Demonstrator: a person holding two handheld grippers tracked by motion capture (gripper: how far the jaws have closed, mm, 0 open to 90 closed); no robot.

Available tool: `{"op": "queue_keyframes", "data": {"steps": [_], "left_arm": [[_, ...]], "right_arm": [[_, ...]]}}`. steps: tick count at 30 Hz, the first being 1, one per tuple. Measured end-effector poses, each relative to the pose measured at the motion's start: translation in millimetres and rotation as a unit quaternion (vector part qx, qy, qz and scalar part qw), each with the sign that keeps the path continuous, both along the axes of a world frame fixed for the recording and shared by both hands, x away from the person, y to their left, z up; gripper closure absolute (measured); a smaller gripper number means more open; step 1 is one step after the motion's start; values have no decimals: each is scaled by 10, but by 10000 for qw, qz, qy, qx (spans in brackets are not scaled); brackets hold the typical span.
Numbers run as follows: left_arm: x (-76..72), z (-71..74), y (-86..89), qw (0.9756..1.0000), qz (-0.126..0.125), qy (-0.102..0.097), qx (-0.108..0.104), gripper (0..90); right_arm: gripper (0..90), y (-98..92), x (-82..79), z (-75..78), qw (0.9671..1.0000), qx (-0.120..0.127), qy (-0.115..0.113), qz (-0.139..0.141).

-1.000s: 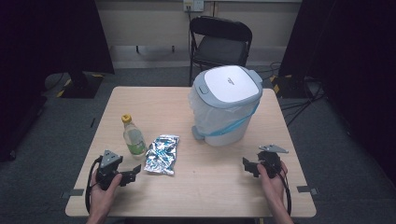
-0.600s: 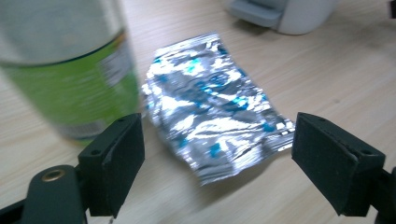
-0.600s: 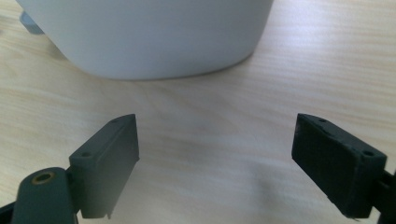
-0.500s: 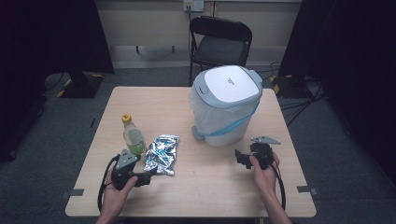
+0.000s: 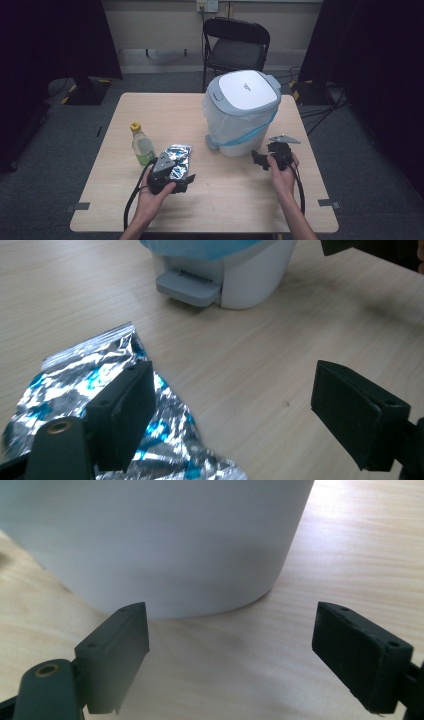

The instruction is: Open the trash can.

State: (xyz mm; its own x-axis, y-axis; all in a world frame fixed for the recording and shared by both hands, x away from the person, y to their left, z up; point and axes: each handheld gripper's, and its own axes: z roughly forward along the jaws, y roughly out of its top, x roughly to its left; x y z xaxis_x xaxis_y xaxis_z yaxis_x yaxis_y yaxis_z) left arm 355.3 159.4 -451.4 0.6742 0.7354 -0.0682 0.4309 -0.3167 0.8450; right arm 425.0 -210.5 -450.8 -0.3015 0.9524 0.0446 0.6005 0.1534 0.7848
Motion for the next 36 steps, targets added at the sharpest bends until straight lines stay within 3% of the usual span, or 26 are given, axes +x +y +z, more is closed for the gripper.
{"op": "queue_keyframes", "data": {"steps": [1,5,7,8,10,14,15,16,17,18,20,22,28,29,32,33,36], "left_arm": [[81,-1,-58,9999,24,47,-114,188],[229,33,-154,9999,50,42,-119,192],[412,76,-257,9999,137,35,-45,194],[474,86,-292,9997,146,97,-145,197],[523,97,-307,9998,70,105,-147,195],[825,90,-458,9998,179,58,-38,196],[825,90,-458,9998,179,58,-38,196],[958,59,-513,9995,276,28,139,197],[1028,35,-532,9993,310,57,194,196],[1111,-7,-551,9993,313,153,115,198],[1216,-56,-579,9987,368,203,293,199],[1310,-107,-577,9985,426,211,256,199],[1454,-231,-611,9977,459,386,308,203],[1460,-243,-639,9983,423,312,257,203],[1494,-241,-665,9983,72,126,569,204],[1497,-254,-684,9986,85,64,516,207],[1518,-290,-694,9993,-40,126,353,223]], "right_arm": [[141,0,17,2,10000,6,-13,-11],[143,0,67,2,10000,-42,-15,5],[143,5,121,-1,10000,-85,2,-7],[144,7,142,-2,10000,-88,4,5],[144,10,170,-4,10000,-89,15,11],[144,17,210,-19,10000,-82,32,7],[144,17,210,-19,10000,-82,32,7],[144,16,225,-30,9999,-112,14,-7],[144,14,227,-32,9999,-118,16,-12],[145,9,231,-36,9999,-111,20,-35],[145,-10,237,-42,9999,-110,21,-72],[148,-25,240,-43,9999,-136,21,-99],[149,-62,250,-38,9998,-139,-19,-152],[149,-63,254,-42,9998,-137,-9,-157],[149,-65,258,-63,9997,-157,16,-166],[149,-66,258,-68,9998,-147,23,-163],[149,-70,258,-93,9997,-143,47,-169]]}}
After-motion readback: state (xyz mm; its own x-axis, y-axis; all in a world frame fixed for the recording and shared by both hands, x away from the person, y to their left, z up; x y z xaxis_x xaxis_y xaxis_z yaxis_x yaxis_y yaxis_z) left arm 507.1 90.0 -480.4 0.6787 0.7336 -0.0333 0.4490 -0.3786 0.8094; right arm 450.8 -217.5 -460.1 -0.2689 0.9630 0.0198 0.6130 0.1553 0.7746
